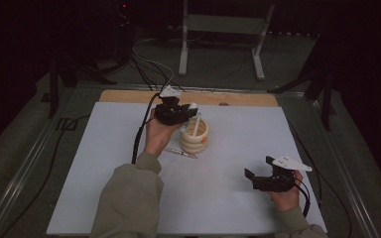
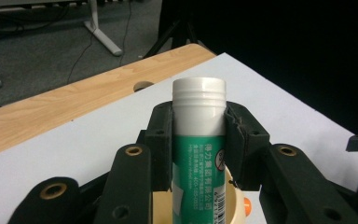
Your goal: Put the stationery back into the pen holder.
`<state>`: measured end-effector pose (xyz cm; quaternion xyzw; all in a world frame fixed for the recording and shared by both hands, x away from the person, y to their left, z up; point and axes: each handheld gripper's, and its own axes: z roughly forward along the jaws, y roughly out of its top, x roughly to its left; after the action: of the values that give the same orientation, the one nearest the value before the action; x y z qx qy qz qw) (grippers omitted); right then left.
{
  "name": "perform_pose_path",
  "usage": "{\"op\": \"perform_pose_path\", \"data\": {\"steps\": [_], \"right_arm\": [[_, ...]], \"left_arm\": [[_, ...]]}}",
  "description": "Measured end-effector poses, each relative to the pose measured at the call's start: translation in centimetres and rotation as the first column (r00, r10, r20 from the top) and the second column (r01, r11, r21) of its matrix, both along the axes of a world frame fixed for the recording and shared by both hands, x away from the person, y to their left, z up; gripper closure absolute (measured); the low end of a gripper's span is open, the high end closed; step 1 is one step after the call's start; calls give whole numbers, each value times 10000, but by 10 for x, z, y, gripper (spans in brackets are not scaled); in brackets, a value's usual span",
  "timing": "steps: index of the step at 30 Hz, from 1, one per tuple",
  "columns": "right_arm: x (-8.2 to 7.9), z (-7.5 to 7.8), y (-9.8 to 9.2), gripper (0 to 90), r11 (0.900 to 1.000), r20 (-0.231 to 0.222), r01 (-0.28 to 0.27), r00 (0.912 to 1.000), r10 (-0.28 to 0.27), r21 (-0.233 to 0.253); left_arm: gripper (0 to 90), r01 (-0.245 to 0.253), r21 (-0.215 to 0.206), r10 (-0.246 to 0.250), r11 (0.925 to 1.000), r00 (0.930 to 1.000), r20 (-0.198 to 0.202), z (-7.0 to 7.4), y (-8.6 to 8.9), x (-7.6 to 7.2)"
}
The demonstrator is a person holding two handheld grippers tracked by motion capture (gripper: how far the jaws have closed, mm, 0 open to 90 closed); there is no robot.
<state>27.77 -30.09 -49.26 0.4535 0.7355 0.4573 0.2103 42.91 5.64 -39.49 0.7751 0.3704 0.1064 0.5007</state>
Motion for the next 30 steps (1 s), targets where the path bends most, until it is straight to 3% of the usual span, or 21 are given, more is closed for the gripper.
{"op": "perform_pose_path", "data": {"steps": [30], "right_arm": [[0, 0, -1, 0, 10000, 9, 5, 10000, -5, 27]], "left_arm": [[657, -319, -79, 320, 9995, 9994, 121, -5, -18, 8]]}}
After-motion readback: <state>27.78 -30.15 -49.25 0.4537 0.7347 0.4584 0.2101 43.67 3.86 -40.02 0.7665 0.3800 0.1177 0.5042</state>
